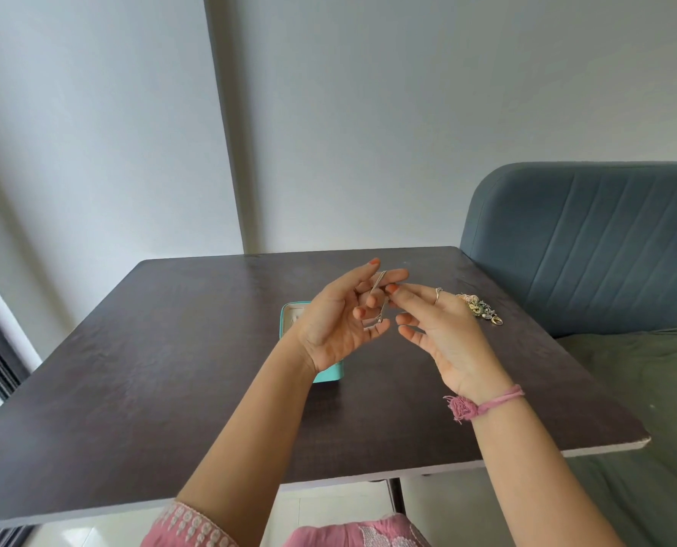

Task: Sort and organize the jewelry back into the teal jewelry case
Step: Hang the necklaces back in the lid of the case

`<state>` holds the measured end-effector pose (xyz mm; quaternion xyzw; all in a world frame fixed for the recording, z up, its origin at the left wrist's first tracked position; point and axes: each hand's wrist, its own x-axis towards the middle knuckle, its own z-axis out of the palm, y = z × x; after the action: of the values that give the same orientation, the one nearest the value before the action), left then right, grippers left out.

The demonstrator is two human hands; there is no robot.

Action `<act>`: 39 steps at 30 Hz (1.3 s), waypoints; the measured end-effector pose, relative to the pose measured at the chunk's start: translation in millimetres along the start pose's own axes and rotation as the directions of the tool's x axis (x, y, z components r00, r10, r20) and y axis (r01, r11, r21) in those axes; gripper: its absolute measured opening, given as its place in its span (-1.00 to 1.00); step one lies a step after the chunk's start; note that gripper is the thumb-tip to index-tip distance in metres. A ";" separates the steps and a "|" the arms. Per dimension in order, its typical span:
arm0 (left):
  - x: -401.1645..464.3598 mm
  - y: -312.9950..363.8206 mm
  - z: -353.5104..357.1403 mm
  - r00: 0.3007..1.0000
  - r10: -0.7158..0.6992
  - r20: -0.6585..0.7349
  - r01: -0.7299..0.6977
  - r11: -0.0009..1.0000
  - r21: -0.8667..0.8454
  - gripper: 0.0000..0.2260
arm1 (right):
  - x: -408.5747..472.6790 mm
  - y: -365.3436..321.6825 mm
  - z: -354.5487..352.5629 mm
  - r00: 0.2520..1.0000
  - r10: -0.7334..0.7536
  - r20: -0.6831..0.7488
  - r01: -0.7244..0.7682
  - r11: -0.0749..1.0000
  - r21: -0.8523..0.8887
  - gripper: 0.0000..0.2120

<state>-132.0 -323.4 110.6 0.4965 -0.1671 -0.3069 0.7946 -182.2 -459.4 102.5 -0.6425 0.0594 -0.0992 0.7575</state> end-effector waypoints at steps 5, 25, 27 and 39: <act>-1.0 -2.4 -1.3 0.996 0.055 -0.076 -0.056 0.998 -0.015 -0.76 | 4.5 -2.0 2.6 0.999 -0.024 -0.026 0.024 0.999 -0.030 -0.92; -5.7 -3.8 -8.7 0.985 0.164 -0.057 -0.174 0.955 -0.239 -0.87 | 20.8 -12.9 -1.9 0.946 -0.299 0.126 0.324 0.874 -0.361 -0.93; -6.3 -3.7 -10.7 0.988 0.152 -0.040 -0.157 0.957 -0.243 -0.86 | 23.0 -16.9 -0.8 0.928 -0.339 0.155 0.373 0.833 -0.409 -0.93; -7.2 -0.2 -18.2 0.988 0.142 -0.056 -0.151 0.963 -0.223 -0.79 | 34.1 -26.1 12.3 0.929 -0.223 0.295 0.350 0.790 -0.504 -0.86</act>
<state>-127.1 -306.2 102.5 0.3948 -0.1515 -0.2543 0.8698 -148.2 -459.4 131.5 -0.8406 -0.0974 -0.1206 0.5191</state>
